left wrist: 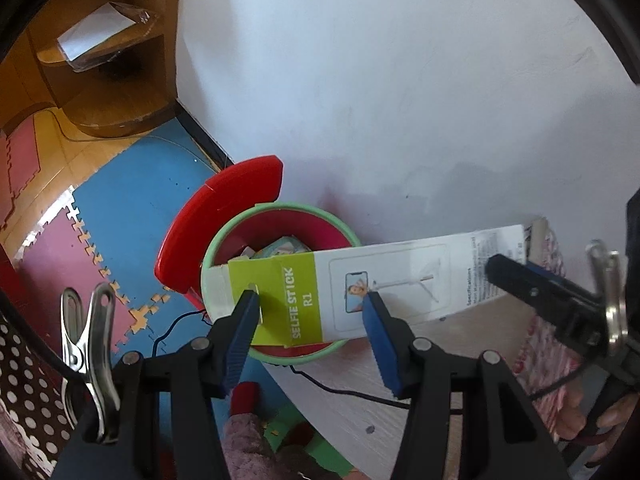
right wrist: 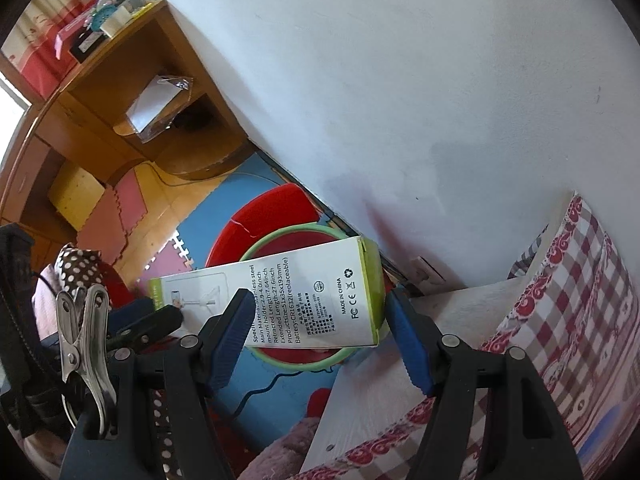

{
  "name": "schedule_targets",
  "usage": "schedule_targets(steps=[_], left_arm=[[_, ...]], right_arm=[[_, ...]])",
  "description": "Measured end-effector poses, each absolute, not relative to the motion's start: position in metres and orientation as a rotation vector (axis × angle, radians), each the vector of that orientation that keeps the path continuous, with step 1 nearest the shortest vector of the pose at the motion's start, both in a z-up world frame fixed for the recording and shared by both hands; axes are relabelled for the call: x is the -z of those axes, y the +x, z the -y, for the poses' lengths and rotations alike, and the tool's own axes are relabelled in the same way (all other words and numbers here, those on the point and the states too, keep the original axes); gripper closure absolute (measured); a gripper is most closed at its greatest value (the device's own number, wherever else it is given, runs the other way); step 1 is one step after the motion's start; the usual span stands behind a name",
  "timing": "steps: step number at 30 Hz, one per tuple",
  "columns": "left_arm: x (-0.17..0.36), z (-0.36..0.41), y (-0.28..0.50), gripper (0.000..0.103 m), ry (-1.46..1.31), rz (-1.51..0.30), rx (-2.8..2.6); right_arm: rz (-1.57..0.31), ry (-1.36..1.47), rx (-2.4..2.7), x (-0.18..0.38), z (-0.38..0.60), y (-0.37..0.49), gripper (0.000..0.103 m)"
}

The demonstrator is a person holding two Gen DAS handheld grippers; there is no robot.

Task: Collect trash
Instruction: 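Open both tools to drop the box into the red bucket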

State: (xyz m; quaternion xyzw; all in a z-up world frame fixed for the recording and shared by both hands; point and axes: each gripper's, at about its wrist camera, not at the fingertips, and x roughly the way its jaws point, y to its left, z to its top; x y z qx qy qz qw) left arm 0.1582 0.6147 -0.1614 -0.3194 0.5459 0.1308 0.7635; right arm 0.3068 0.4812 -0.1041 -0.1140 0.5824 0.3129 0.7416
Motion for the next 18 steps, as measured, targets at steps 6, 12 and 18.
schedule_targets(steps=[6, 12, 18], left_arm=[[0.174, -0.608, 0.165, 0.048, -0.647, -1.218, -0.277], [0.177, -0.603, 0.167, 0.048, -0.619, -1.236, -0.272], [0.17, -0.595, 0.167, 0.048, -0.591, -1.232, -0.269]], right_arm=[[-1.291, -0.236, -0.702, 0.108, -0.484, 0.309, 0.034], [-1.297, -0.225, -0.716, 0.107, -0.485, 0.305, 0.034], [-1.291, -0.215, -0.736, 0.1, -0.483, 0.296, 0.034]])
